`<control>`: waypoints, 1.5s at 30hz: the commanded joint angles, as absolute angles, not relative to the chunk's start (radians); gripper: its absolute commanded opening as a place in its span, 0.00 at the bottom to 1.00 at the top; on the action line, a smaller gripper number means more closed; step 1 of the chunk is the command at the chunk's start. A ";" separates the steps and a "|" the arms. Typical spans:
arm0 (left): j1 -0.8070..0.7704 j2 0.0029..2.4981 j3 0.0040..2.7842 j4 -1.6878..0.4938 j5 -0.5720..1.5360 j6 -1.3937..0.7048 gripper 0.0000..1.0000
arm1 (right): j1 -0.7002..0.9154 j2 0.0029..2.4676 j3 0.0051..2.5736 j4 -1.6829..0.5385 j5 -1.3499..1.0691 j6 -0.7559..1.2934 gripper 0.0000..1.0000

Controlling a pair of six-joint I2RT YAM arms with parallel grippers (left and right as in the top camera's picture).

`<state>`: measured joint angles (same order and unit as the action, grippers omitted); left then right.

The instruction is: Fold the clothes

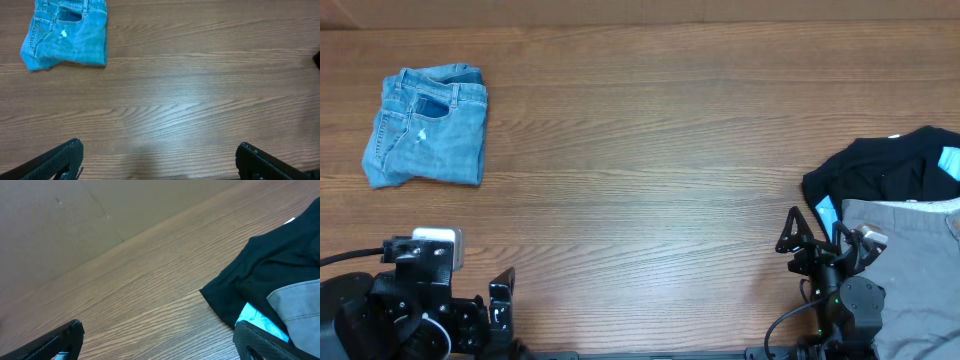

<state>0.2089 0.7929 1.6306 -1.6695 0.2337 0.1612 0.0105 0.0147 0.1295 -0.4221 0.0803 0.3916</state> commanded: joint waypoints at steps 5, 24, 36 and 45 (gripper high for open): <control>0.203 0.796 1.637 -1.668 0.228 0.179 1.00 | 0.004 0.003 0.123 -0.416 0.068 0.392 1.00; 0.203 0.796 1.637 -1.668 0.228 0.179 1.00 | 0.004 0.003 0.123 -0.416 0.068 0.392 1.00; 0.099 0.794 1.637 -1.671 0.228 0.179 1.00 | 0.004 0.003 0.123 -0.416 0.068 0.392 1.00; -0.025 0.656 1.442 -1.247 0.279 0.199 1.00 | 0.004 0.003 0.123 -0.416 0.068 0.392 1.00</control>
<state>0.0204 0.7406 1.5669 -1.3834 0.2443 0.1799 0.0082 0.0147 0.1287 -0.4206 0.0742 0.3920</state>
